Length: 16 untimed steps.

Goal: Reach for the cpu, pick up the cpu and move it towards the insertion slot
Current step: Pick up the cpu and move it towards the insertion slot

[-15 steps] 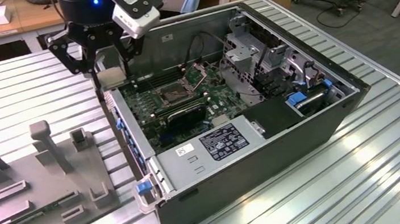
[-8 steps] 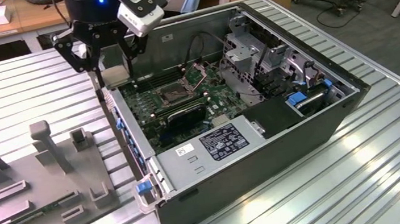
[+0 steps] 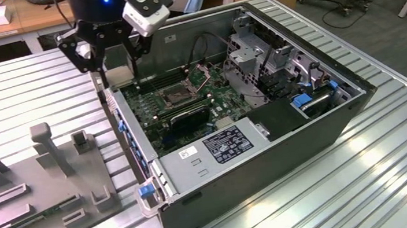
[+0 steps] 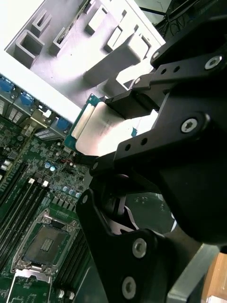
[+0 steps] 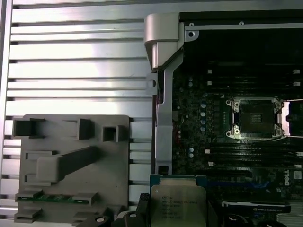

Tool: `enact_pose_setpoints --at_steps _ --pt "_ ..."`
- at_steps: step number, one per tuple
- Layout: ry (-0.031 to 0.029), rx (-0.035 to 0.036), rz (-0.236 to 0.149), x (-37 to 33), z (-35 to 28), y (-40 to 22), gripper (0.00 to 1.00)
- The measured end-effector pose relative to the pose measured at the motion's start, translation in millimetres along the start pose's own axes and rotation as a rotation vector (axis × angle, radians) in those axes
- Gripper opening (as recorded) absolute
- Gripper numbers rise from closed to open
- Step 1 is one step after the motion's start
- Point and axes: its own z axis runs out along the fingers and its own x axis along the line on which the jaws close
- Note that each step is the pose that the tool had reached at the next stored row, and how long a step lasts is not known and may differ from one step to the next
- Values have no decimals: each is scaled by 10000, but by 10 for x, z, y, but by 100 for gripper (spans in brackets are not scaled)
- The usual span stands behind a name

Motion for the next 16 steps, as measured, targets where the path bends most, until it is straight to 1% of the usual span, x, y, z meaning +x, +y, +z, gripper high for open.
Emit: enact_pose_setpoints --at_steps 16 --pt "1 0 0 -82 6 13 55"
